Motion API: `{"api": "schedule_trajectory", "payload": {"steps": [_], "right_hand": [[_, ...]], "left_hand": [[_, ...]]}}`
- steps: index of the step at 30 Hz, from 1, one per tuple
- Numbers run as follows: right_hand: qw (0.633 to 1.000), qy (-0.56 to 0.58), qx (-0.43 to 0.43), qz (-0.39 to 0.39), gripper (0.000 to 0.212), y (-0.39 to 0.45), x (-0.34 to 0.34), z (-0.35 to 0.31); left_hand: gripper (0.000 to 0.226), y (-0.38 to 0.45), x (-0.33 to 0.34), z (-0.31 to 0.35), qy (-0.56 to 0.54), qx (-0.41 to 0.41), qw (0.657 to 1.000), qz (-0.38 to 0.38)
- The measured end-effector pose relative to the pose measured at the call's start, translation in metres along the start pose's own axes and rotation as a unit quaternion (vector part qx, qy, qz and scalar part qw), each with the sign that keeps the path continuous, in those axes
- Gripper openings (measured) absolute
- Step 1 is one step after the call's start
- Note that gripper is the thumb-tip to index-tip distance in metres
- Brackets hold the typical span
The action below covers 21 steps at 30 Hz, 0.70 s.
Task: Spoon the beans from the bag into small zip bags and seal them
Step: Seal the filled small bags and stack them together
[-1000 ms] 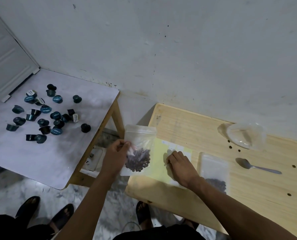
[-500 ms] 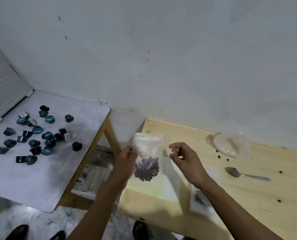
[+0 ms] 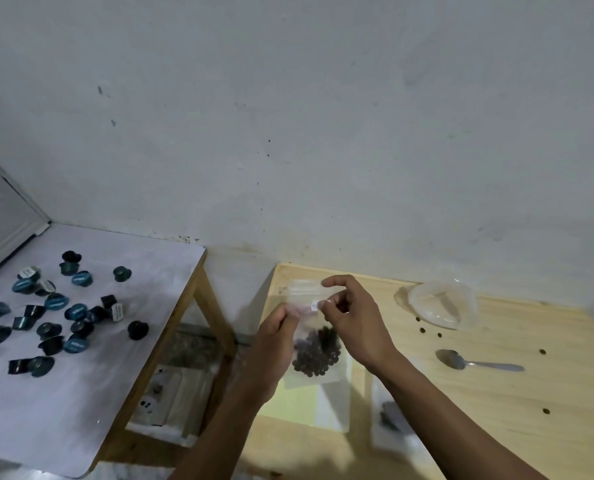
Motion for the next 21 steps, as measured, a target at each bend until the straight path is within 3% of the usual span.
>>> {"api": "schedule_trajectory", "payload": {"steps": [12,21], "right_hand": [[0.999,0.005,0.023,0.023,0.026,-0.004,0.001,0.005],[0.998,0.004,0.031,0.056,0.027,-0.004,-0.005,0.008]], "left_hand": [[0.029,0.002,0.004,0.011,-0.002,-0.008,1.0,0.019],[0.018,0.002,0.015,0.012,0.001,0.014,0.999,0.029]]}}
Point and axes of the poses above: each hand's wrist, its own y-axis towards the middle knuckle, its own x-axis out of the palm, z = x × y, the point moved 6 cm from there along y, towards the middle knuckle, and after that the axes turned 15 degrees about x, right-handed, at the moved point
